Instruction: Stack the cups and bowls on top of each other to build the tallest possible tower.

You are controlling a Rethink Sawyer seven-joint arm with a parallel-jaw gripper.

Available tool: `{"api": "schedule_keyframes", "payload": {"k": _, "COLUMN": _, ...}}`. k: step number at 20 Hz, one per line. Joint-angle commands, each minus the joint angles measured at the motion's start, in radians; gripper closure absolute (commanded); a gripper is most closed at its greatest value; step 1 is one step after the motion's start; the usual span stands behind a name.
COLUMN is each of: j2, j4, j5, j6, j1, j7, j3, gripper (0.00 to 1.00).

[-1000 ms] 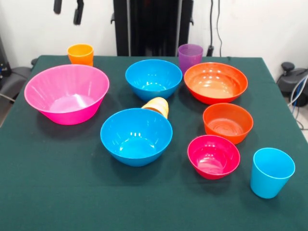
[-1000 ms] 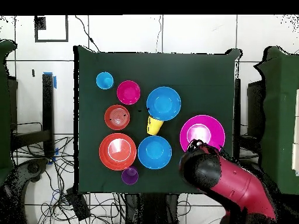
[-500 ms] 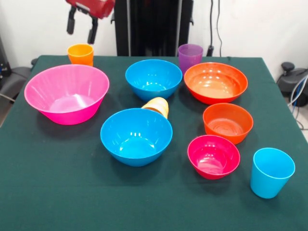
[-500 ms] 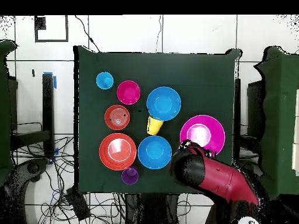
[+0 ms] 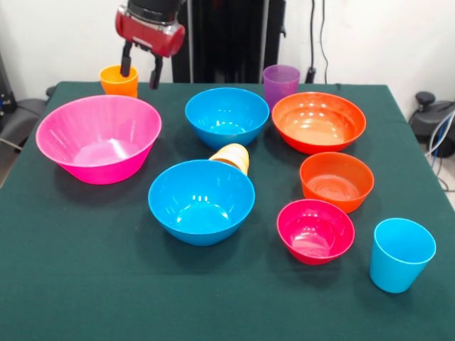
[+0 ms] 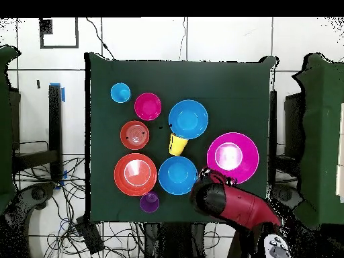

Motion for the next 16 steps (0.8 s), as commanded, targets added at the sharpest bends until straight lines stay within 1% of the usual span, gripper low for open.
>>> {"api": "schedule_keyframes", "payload": {"k": 1, "j2": 0.127, "j4": 0.032, "j5": -0.031, "j6": -0.061, "j1": 0.026, "j7": 0.130, "j3": 0.081, "gripper": 0.00}}
{"api": "schedule_keyframes", "payload": {"k": 7, "j2": 0.149, "j4": 0.027, "j5": -0.023, "j6": -0.060, "j1": 0.021, "j7": 0.128, "j3": 0.082, "gripper": 0.00}}
{"api": "schedule_keyframes", "payload": {"k": 10, "j2": 0.149, "j4": 0.027, "j5": -0.021, "j6": -0.056, "j1": 0.026, "j7": 0.129, "j3": 0.076, "gripper": 0.00}}
{"api": "schedule_keyframes", "payload": {"k": 13, "j2": 0.146, "j4": 0.018, "j5": -0.018, "j6": -0.037, "j1": 0.042, "j7": 0.127, "j3": 0.058, "gripper": 0.00}}
{"api": "schedule_keyframes", "payload": {"k": 16, "j2": 0.122, "j4": 0.003, "j5": -0.014, "j6": 0.001, "j1": 0.063, "j7": 0.118, "j3": 0.035, "gripper": 0.00}}
